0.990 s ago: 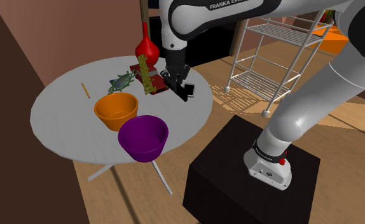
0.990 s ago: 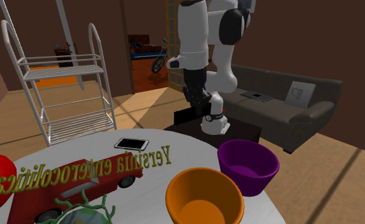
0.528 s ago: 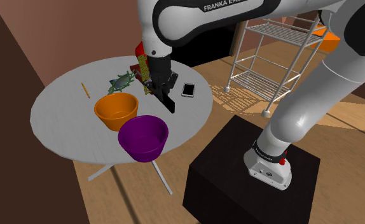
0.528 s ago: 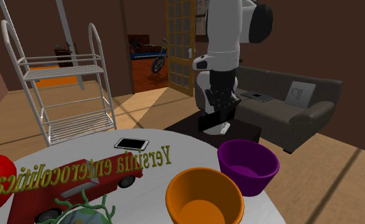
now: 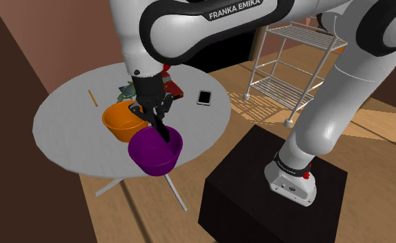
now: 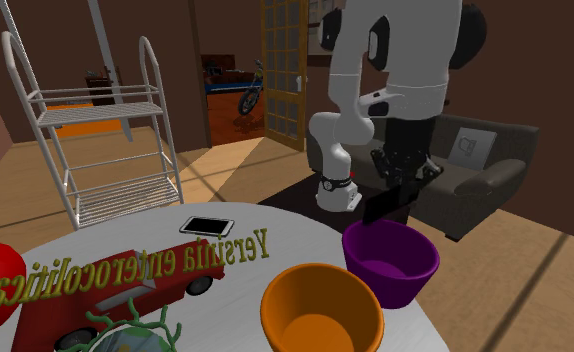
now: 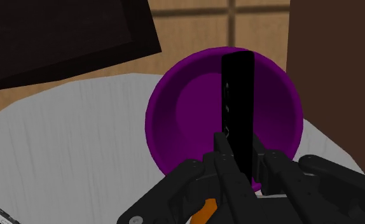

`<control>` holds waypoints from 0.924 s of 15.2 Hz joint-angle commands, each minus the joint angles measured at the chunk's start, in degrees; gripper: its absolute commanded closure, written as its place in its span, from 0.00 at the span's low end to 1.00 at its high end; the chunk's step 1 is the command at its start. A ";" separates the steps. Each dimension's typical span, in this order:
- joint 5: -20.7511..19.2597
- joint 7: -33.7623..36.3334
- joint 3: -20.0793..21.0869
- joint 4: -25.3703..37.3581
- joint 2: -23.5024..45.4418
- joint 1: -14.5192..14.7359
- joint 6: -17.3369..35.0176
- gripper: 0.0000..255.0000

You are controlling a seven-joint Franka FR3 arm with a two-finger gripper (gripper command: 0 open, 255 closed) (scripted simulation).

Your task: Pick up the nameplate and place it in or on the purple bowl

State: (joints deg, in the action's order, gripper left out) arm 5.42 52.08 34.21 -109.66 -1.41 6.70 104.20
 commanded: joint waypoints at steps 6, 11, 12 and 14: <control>-1.06 1.28 0.56 -2.65 2.19 0.51 4.60 1.00; -1.70 1.55 0.66 -5.35 3.43 0.67 8.34 1.00; -1.85 1.63 0.68 -5.85 3.72 0.70 9.09 1.00; -2.23 1.82 0.71 -6.89 4.39 0.79 10.69 1.00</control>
State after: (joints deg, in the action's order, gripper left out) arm 3.55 53.71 34.90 -116.19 2.39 7.42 114.00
